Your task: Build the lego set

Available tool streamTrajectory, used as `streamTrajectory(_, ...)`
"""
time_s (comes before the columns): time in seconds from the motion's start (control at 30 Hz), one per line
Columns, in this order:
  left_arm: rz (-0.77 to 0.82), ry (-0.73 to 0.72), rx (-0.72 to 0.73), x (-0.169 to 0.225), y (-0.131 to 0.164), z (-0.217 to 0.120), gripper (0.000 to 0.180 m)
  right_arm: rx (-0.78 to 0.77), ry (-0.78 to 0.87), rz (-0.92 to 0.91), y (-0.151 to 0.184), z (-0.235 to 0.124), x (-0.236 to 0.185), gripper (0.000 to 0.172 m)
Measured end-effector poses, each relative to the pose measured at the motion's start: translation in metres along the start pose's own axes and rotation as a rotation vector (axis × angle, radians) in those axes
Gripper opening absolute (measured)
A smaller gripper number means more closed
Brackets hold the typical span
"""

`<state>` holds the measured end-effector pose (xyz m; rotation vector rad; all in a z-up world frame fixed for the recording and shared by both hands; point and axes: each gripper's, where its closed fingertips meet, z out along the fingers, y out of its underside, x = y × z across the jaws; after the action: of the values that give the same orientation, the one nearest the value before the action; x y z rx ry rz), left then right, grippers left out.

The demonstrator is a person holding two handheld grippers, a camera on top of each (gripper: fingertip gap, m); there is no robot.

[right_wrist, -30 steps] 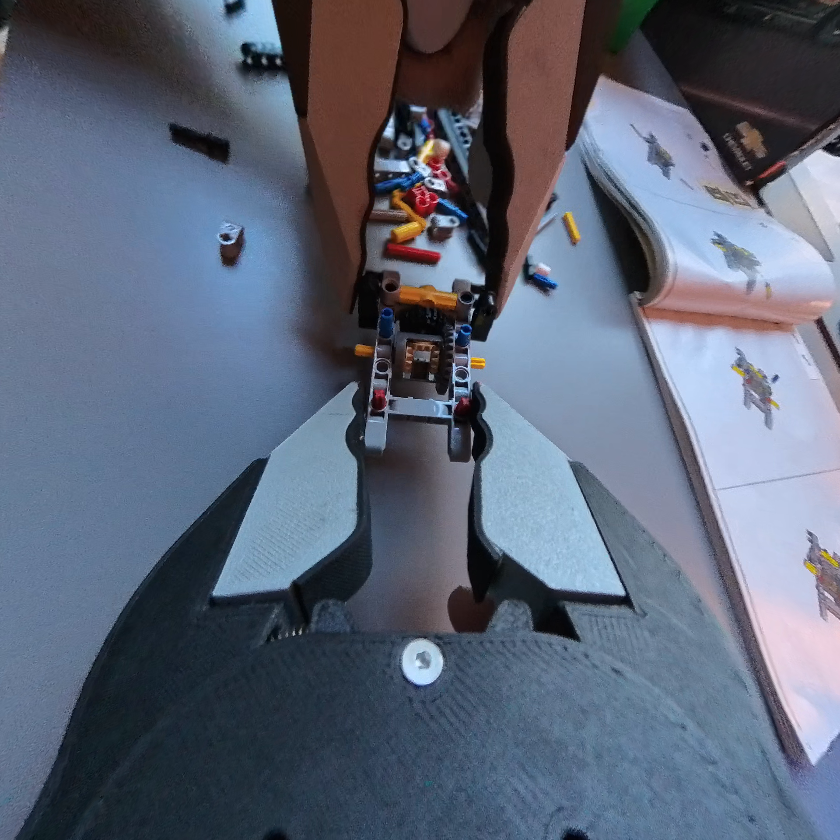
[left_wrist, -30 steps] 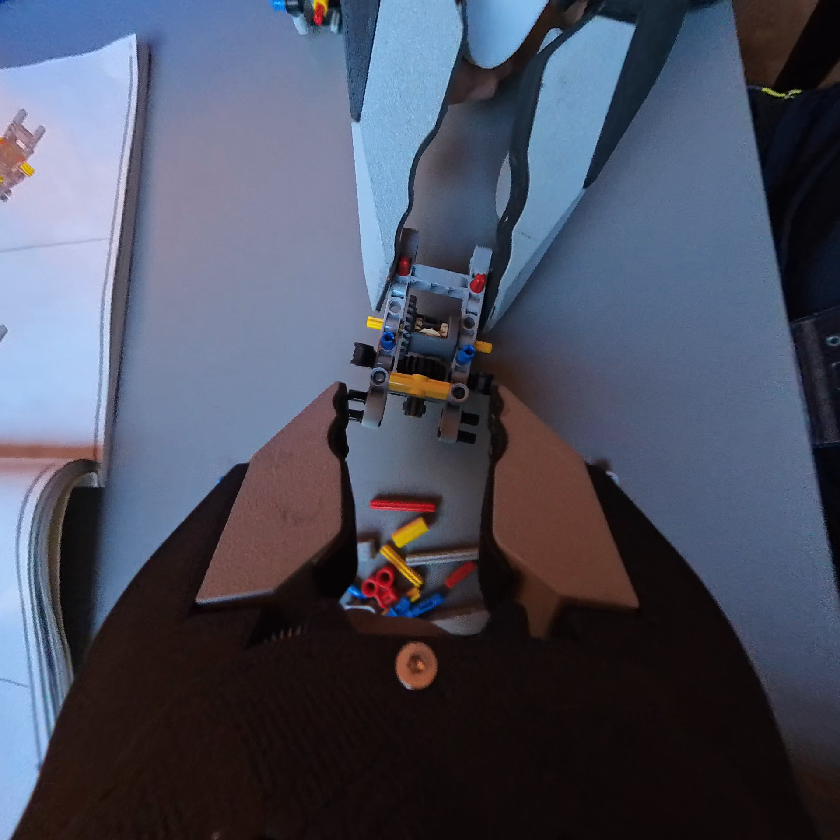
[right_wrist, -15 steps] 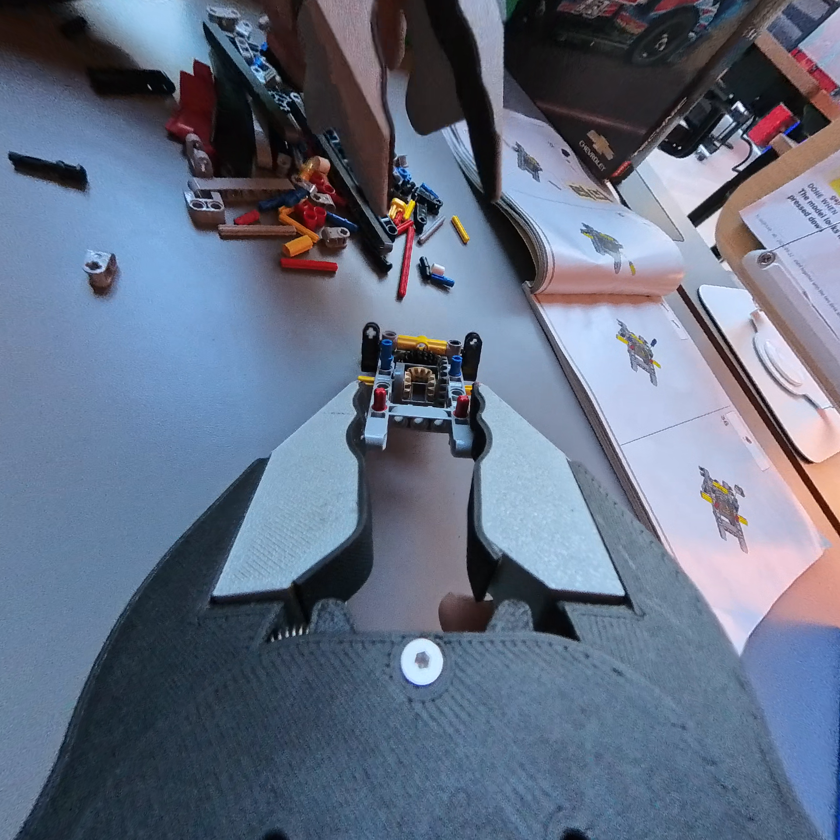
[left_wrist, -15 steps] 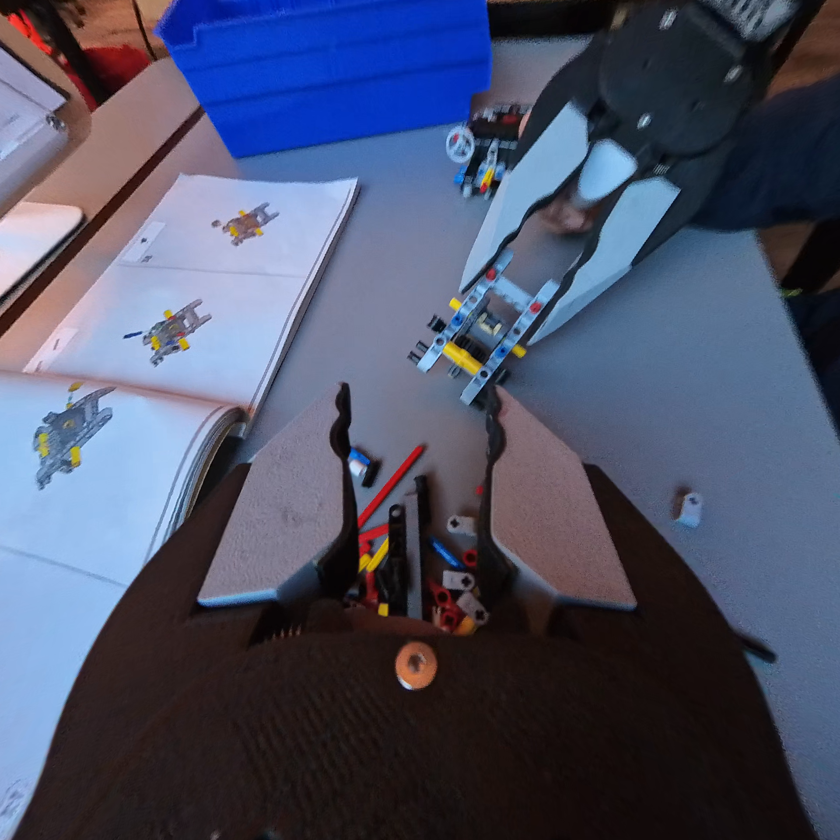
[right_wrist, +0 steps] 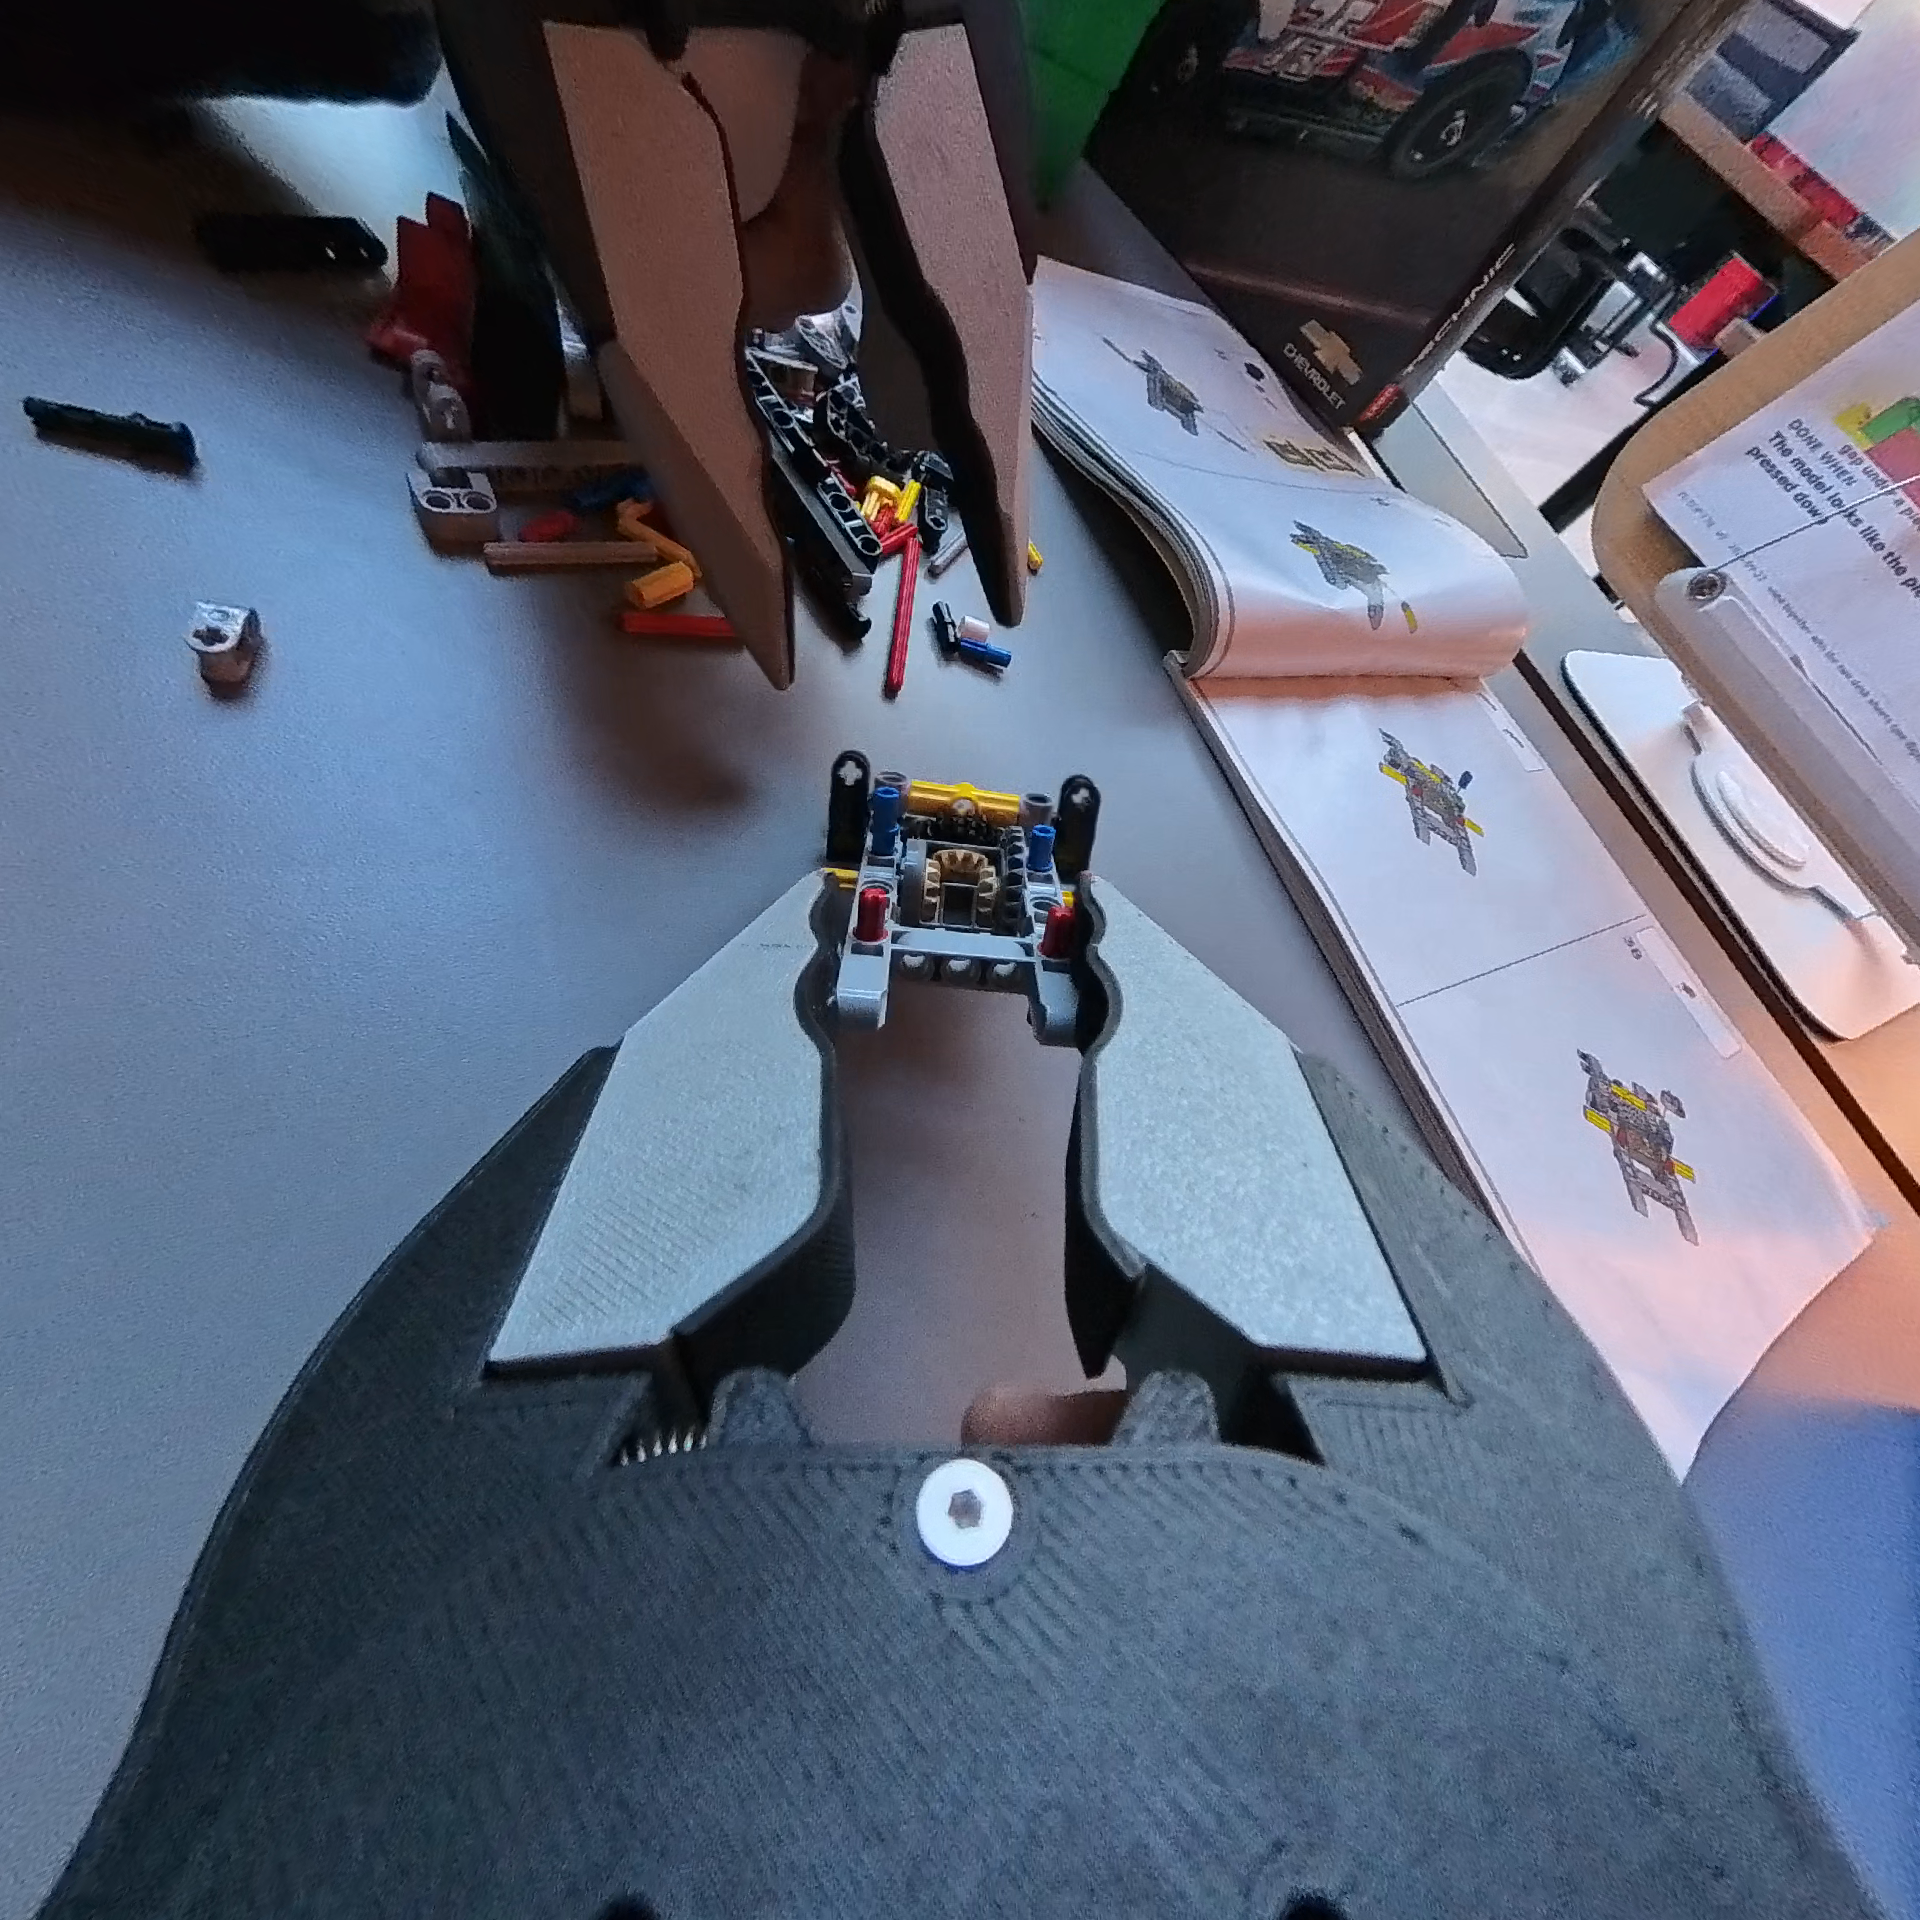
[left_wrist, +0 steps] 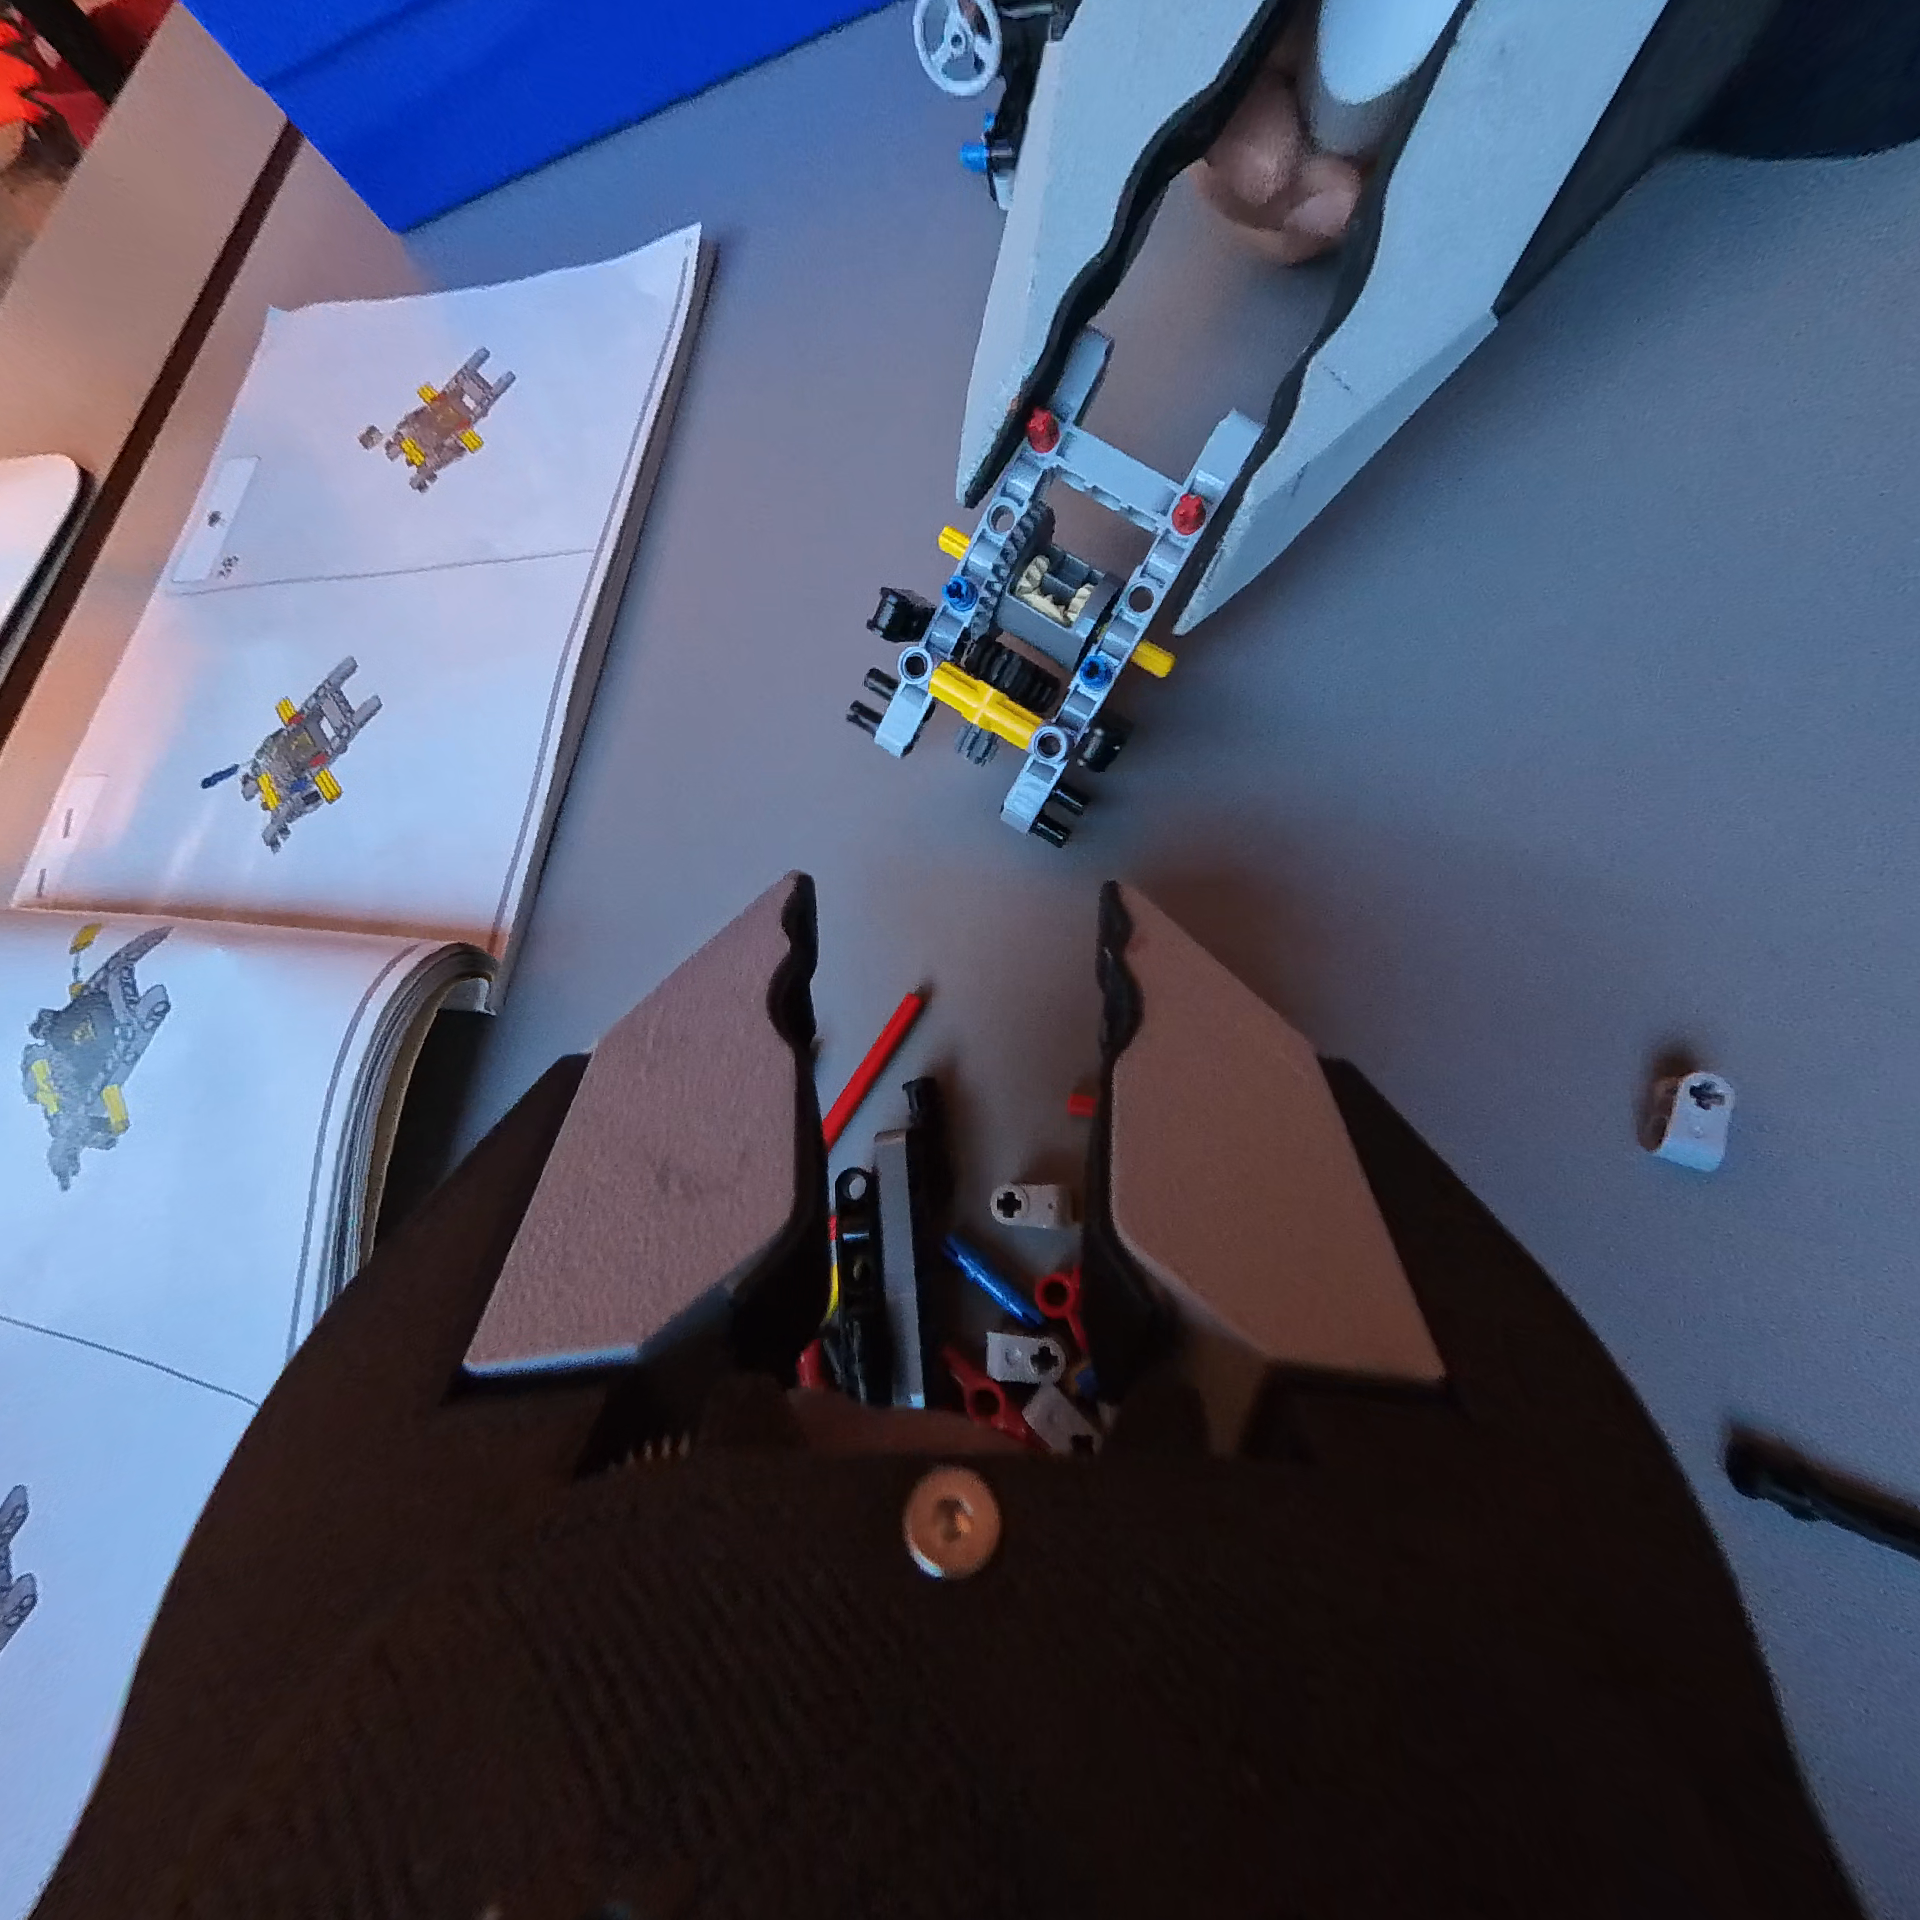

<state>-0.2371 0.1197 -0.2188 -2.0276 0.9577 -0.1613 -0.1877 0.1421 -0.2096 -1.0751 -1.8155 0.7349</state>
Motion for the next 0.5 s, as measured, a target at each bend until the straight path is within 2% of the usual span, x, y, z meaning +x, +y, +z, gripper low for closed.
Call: streamTrajectory(0.5, -0.010, -0.051, -0.020, -0.0097, 0.0046, -0.0002, 0.046, -0.014, 0.015, -0.008, 0.0023, 0.0020, 0.0013, 0.042)
